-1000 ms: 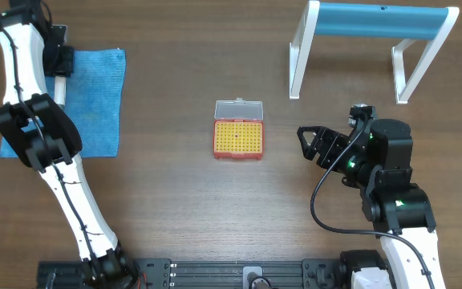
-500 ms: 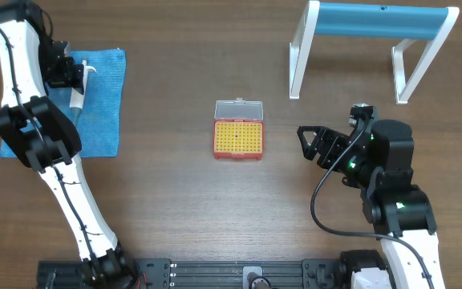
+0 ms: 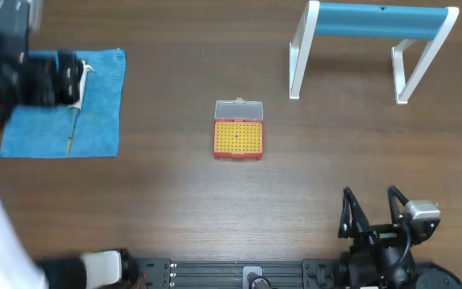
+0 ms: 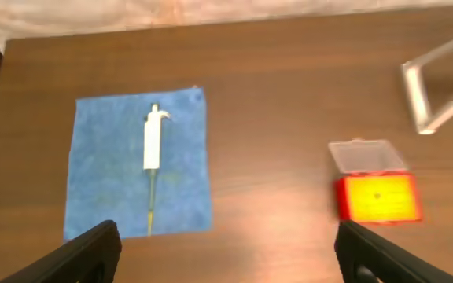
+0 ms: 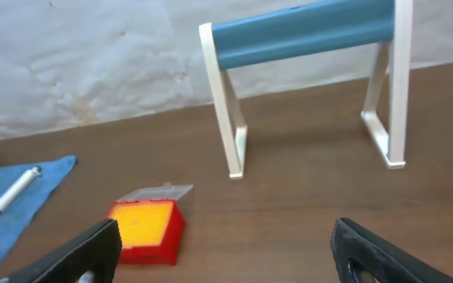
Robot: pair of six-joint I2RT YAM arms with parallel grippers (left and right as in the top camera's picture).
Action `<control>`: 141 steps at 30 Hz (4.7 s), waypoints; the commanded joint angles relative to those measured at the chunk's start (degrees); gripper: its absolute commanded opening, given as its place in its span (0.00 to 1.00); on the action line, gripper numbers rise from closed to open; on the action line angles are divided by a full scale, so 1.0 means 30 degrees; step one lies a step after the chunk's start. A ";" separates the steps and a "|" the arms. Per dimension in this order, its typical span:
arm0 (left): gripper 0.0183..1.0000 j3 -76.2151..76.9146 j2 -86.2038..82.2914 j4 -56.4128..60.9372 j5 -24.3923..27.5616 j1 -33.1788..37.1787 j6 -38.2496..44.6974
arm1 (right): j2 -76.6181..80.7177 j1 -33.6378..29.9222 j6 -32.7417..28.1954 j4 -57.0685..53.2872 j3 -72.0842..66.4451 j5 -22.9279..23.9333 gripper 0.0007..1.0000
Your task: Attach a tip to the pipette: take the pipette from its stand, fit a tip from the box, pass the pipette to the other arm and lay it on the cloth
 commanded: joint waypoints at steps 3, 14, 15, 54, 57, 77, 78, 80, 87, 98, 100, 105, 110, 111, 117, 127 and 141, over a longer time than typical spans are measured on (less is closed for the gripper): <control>0.88 -1.4535 -1.2007 0.0772 0.0809 -0.0539 -0.4211 | 0.0277 -0.0058 -0.1494 -0.0342 -0.0634 0.0889 0.87; 0.88 -2.5332 -2.6010 0.5916 0.0867 -0.0554 -0.7125 | 0.0277 -0.0058 -0.0940 -0.3300 -0.0678 0.2208 0.87; 0.88 -2.5332 -2.6126 0.5916 0.0867 -0.0554 -0.7125 | 0.0277 -0.0058 -0.0933 -0.3432 -0.0692 0.2208 0.87; 0.88 -4.4916 -2.8975 3.0541 -0.1727 -0.1428 -0.4313 | 0.0277 -0.0058 -0.0933 -0.3439 -0.0692 0.2208 0.87; 0.88 -4.4916 -2.8975 3.0541 -0.1734 -0.1428 -0.4313 | 0.0277 -0.0058 -0.0933 -0.3439 -0.0692 0.2208 0.87; 0.88 -4.4916 -2.8975 3.0541 -0.1734 -0.1428 -0.4313 | 0.0277 -0.0058 -0.4014 1.6378 -1.2196 0.2076 0.87; 0.88 -4.4916 -2.8975 3.0541 -0.1734 -0.1428 -0.4313 | 0.0277 -0.0058 -0.4007 1.6385 -1.2422 0.2069 0.87; 0.88 -4.4916 -2.8975 3.0541 -0.1734 -0.1428 -0.4313 | 0.0277 -0.0058 -0.4000 1.6385 -1.3238 0.2062 0.87; 0.88 -4.4916 -2.8975 3.0541 -0.1734 -0.1428 -0.4313 | 0.0197 -0.0058 -0.4087 1.6138 -1.3690 0.2142 0.87; 0.88 -4.4916 -2.8975 3.0541 -0.1727 -0.1428 -0.4313 | 0.0197 -0.0058 -0.4080 1.6145 -1.3690 0.2142 0.87; 0.88 -4.4916 -2.8975 3.0541 -0.1734 -0.1428 -0.4313 | 0.0197 -0.0058 -0.4080 1.6145 -1.3690 0.2142 0.87; 0.88 -4.4916 -2.8975 3.0541 -0.1727 -0.1428 -0.4313 | 0.0197 -0.0058 -0.4080 1.6152 -1.3690 0.2142 0.87; 0.88 -4.4916 -2.8975 3.0541 -0.1727 -0.1428 -0.4313 | 0.0197 -0.0058 -0.4080 1.6145 -1.3690 0.2142 0.87; 0.88 -4.4916 -2.8975 3.0541 -0.1727 -0.1428 -0.4313 | 0.0197 -0.0058 -0.4080 1.6152 -1.3690 0.2142 0.87; 0.88 -4.4916 -2.8975 3.0541 -0.1734 -0.1428 -0.4313 | 0.0197 -0.0058 -0.4080 1.6152 -1.3690 0.2142 0.87; 0.88 -4.4916 -2.8975 3.0541 -0.1734 -0.1428 -0.4313 | 0.0197 -0.0058 -0.4080 1.6145 -1.3690 0.2142 0.87; 0.88 -4.4916 -2.8975 3.0541 -0.1734 -0.1428 -0.4313 | 0.0197 -0.0058 -0.4080 1.6145 -1.3690 0.2142 0.87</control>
